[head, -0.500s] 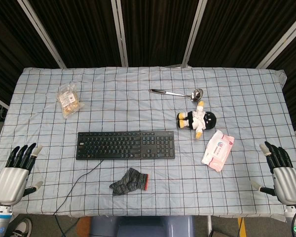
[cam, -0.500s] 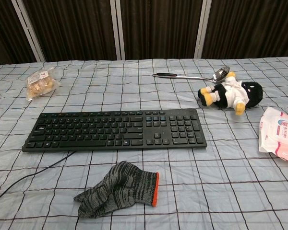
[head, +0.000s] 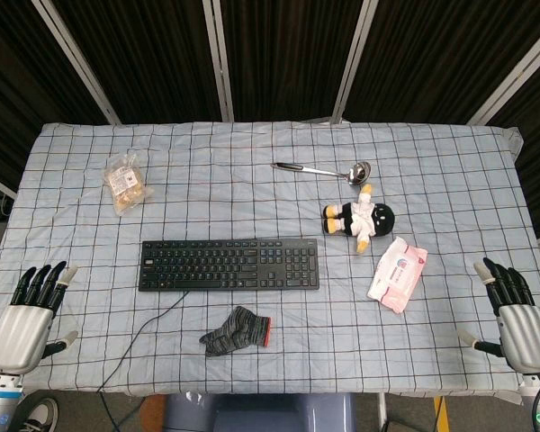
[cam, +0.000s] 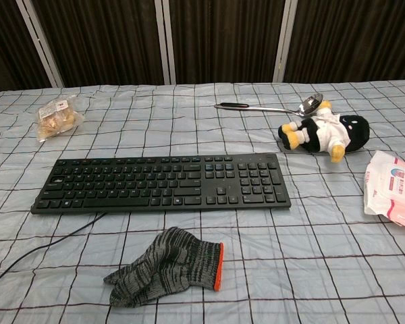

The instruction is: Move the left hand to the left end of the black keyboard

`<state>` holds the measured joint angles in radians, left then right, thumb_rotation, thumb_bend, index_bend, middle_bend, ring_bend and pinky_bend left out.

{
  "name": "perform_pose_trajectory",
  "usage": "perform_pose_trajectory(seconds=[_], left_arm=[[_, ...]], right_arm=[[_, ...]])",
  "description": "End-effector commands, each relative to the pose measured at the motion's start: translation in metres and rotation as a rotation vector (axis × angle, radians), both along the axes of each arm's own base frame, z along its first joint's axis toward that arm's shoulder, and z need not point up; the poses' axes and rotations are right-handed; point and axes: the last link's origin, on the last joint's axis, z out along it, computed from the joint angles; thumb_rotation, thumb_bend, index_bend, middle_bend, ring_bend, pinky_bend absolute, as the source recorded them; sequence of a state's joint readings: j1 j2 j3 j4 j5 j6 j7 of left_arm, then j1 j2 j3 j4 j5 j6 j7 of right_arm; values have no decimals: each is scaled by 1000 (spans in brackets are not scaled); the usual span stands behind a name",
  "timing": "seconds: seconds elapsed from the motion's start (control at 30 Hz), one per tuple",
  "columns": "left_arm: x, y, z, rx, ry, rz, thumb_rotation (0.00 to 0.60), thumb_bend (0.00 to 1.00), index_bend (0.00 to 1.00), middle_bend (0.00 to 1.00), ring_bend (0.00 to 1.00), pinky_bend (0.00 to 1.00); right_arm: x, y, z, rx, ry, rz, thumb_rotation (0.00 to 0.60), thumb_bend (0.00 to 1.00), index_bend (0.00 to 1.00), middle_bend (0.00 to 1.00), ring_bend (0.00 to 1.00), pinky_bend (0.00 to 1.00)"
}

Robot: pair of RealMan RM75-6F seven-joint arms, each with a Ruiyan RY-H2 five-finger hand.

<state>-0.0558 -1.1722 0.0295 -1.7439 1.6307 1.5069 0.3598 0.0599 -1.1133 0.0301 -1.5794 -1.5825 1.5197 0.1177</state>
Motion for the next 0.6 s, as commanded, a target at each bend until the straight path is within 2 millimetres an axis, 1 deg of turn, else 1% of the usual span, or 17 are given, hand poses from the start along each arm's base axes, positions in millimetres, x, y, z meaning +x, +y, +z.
perform_pose_trajectory(seconds=[0.03, 0.2, 0.27, 0.33, 0.37, 0.4, 0.43, 0.47, 0.5, 0.53, 0.6], left_arm=[[1, 1, 0, -3, -1, -1, 600, 63, 0, 0, 0, 0], [2, 1, -3, -18, 7, 0, 600, 65, 0, 0, 0, 0], [3, 1, -3, -22, 10, 1, 600, 84, 0, 0, 0, 0], [6, 3, -2, -18, 17, 2, 600, 146, 0, 0, 0, 14], [7, 4, -2, -13, 22, 1, 600, 220, 0, 29, 34, 73], [9, 5, -2, -9, 28, 1, 600, 305, 0, 122, 123, 161], [12, 8, -2, -5, 35, 3, 600, 368, 0, 211, 204, 229], [14, 11, -3, -5, 38, 4, 600, 463, 0, 370, 347, 317], [17, 14, -4, -9, 38, 6, 600, 543, 0, 507, 463, 372], [19, 17, -6, -18, 38, 11, 600, 596, 0, 573, 523, 401], [23, 21, -10, -39, 37, 23, 600, 742, 0, 709, 649, 466]], right_arm=[[0, 0, 0, 0, 1, -2, 600, 52, 0, 0, 0, 0], [-1, 1, 1, -4, -1, -8, 600, 52, 0, 0, 0, 0], [-1, 2, 1, -3, 0, -9, 600, 52, 0, 0, 0, 0], [-2, 2, 2, -2, 0, -10, 600, 52, 0, 0, 0, 0], [-2, 3, 2, -2, -1, -10, 600, 52, 0, 0, 0, 0], [-2, 3, 2, -3, -2, -12, 600, 52, 0, 0, 0, 0], [-2, 3, 3, -5, -5, -13, 600, 52, 0, 0, 0, 0], [-2, 3, 3, -7, -7, -13, 600, 52, 0, 0, 0, 0], [-2, 3, 4, -6, -8, -13, 600, 52, 0, 0, 0, 0], [-2, 3, 3, -4, -8, -13, 600, 51, 0, 0, 0, 0], [-2, 3, 3, -3, -8, -11, 600, 51, 0, 0, 0, 0]])
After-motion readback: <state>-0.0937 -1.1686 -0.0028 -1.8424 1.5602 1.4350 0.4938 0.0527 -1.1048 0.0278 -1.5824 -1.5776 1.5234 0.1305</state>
